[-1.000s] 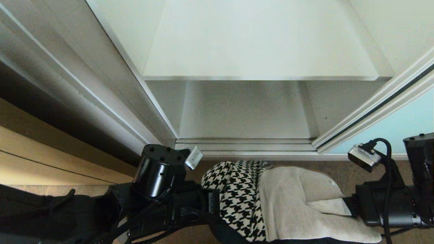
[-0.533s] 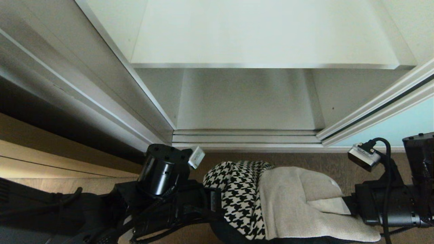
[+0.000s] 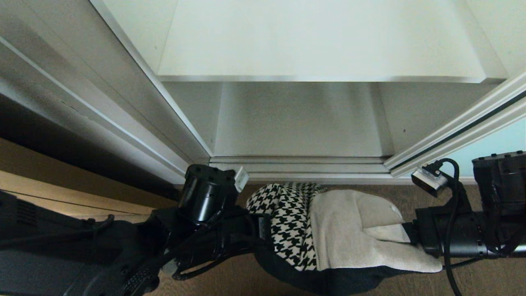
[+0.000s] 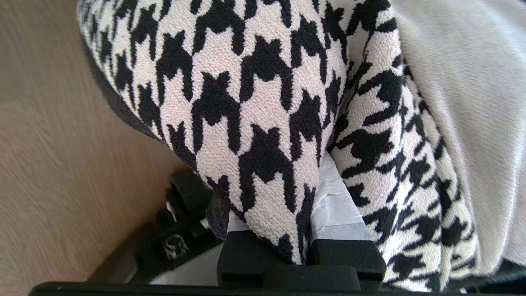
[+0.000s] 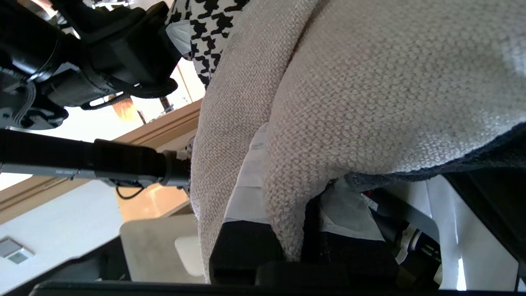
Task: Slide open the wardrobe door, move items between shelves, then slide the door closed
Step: Place the pillow on the lower shelf
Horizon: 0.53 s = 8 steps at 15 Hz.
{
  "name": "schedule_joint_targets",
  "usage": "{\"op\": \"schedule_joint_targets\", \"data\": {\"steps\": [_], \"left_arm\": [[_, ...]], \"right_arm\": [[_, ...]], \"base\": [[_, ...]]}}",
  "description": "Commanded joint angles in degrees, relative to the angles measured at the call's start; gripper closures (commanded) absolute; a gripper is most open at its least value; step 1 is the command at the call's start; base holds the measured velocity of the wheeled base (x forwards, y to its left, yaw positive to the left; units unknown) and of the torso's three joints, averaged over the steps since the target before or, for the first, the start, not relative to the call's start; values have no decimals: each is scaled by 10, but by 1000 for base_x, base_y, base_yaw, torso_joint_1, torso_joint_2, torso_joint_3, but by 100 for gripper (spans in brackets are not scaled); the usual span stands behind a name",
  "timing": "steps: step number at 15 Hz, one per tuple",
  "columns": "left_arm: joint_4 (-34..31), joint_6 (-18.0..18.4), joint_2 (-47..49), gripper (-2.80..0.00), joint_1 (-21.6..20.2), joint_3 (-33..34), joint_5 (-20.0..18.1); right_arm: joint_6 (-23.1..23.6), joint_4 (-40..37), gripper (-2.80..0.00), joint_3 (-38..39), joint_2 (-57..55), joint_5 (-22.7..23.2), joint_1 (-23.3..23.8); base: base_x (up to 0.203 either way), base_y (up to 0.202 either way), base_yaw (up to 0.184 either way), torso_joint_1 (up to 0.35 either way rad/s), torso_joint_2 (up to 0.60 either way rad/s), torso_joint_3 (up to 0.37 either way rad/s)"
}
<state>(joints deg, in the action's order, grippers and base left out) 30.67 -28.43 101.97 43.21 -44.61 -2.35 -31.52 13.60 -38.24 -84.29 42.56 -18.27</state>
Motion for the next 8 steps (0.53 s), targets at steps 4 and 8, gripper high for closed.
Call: {"op": "schedule_joint_targets", "data": {"steps": [4,8], "left_arm": [[4,0,66,0,-43,-72,25],[2,1,85,0,-77,-117,27]], "right_arm": [[2,2,0,-61,-76,-37,10],[3,6,0,-133,-127,-49,12]], "base": [[0,0,0,0,0,0],[0,0,0,0,0,0]]}}
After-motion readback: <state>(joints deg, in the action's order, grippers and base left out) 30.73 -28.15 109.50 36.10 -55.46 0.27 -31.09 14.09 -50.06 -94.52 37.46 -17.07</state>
